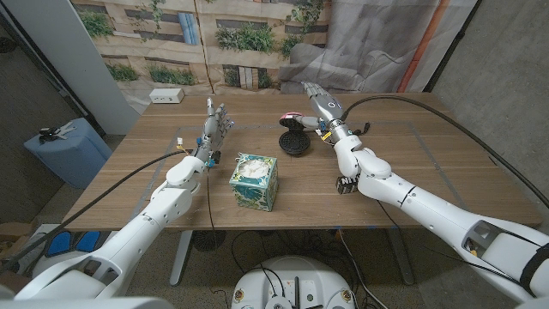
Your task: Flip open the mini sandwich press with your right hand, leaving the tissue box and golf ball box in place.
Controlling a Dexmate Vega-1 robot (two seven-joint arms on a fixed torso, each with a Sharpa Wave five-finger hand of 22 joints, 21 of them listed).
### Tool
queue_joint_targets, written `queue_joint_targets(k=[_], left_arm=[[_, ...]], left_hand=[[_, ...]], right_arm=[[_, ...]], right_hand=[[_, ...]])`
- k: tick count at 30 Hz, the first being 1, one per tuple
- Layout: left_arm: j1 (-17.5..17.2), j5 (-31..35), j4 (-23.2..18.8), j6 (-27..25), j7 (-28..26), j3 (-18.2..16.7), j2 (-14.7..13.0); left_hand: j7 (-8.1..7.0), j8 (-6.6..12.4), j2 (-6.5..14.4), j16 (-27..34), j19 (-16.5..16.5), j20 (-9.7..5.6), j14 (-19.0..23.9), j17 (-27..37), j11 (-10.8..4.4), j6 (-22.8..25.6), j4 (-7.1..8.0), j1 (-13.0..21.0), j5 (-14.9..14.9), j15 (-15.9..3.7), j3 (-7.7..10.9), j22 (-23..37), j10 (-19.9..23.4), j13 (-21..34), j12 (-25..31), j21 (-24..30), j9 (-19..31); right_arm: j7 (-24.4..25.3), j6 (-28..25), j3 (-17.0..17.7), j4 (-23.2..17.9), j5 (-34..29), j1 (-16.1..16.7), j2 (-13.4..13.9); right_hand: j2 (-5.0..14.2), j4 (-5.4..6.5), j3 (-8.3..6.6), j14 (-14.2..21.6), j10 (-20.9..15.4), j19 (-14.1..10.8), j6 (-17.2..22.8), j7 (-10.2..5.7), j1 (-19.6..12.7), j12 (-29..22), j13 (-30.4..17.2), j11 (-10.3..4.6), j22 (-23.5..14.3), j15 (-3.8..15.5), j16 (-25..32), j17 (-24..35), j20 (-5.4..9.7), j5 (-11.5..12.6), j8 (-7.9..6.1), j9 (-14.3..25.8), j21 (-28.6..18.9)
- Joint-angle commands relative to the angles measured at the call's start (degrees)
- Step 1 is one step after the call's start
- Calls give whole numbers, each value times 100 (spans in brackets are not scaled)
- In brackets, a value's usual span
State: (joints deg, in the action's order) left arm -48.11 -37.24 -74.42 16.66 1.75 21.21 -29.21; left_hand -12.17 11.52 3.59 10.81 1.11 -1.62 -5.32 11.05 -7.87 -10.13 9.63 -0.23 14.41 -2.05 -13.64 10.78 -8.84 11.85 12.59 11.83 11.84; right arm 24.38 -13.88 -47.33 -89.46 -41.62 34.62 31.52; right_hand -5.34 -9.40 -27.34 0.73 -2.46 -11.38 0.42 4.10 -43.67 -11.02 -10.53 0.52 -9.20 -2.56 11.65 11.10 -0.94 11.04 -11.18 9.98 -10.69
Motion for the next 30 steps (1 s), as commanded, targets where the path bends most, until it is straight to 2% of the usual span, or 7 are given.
queue_joint_targets(k=[1, 17, 30], left_arm=[[1, 0, 4, 0, 2, 0, 1], [2, 0, 5, 1, 3, 0, 2], [2, 0, 4, 0, 2, 0, 1]], left_hand=[[-46, 29, 297, 37, 21, -17, -46, 19, 4, -194, 3, -1, 27, -209, -43, 15, -29, 14, 35, 36, 26], [-46, 28, 297, 40, 21, -16, -40, 19, 12, -196, 4, -1, 27, -207, -43, 15, -23, 14, 38, 37, 26], [-46, 27, 298, 39, 23, -21, -42, 19, 11, -197, 4, -1, 27, -212, -42, 15, -23, 14, 37, 37, 26]], right_arm=[[-288, 38, 2, 82, 222, -216, -38], [-508, 236, -41, 453, 496, -592, -158], [-486, 329, -152, 966, 626, -905, -340]], right_hand=[[77, 18, -7, -20, 9, 21, -39, 10, -23, 16, -22, 17, -29, -50, -12, 10, -12, 38, 34, 32, 23], [109, 18, -13, -11, -20, 24, -32, 3, -37, 2, -23, -1, -29, -46, -5, 12, -14, 48, 30, 32, 19], [137, 21, -16, 4, -39, 11, -15, -12, -45, -5, -24, 3, -29, -49, 4, 14, -18, 56, 24, 32, 11]])
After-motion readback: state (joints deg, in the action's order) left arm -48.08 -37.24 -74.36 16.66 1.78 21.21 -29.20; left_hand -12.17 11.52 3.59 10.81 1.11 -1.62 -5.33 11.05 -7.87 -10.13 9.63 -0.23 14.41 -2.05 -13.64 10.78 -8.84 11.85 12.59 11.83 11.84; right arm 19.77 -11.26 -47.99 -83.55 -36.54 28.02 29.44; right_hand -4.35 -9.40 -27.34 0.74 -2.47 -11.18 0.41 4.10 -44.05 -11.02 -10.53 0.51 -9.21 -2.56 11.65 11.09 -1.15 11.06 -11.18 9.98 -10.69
